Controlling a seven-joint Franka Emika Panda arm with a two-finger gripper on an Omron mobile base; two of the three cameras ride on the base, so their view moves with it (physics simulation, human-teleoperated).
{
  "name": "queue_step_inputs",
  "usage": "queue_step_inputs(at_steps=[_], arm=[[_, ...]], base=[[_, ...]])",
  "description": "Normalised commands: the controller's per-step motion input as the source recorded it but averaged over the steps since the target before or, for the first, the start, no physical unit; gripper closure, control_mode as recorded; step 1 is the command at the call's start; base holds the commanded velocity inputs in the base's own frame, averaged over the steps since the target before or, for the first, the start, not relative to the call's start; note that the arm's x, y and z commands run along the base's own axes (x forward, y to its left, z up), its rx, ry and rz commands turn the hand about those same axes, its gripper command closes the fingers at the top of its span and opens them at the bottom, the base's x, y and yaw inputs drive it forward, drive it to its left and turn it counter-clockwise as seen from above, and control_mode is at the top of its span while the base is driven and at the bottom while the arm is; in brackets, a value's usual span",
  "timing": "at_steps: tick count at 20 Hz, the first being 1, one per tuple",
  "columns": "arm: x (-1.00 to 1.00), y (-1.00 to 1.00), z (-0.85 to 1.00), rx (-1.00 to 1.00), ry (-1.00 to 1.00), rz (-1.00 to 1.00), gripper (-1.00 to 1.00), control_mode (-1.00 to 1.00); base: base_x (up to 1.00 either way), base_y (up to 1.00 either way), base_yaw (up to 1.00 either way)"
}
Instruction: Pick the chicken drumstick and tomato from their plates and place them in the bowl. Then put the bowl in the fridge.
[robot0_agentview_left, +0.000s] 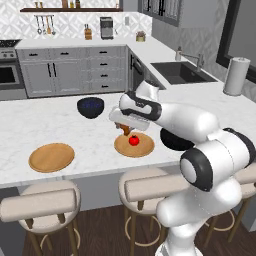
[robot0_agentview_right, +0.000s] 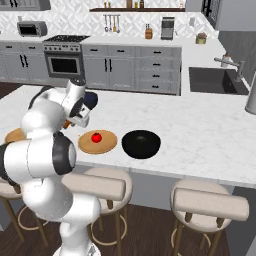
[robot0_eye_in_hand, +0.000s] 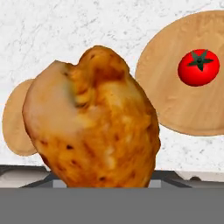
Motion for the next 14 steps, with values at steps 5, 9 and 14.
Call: queue_step_inputs(at_steps=[5, 9, 14], arm=[[0.0, -0.99, 0.0, 0.0, 0.05, -0.12, 1.0, -1.0], [0.0, -0.95, 0.0, -0.03, 0.03, -0.11, 1.0, -1.0], [0.05, -0.73, -0.03, -0.09, 0.01, -0.1, 1.0, -1.0]], base=[[0.0, 0.0, 0.0], [0.0, 0.0, 0.0], [0.0, 0.0, 0.0]])
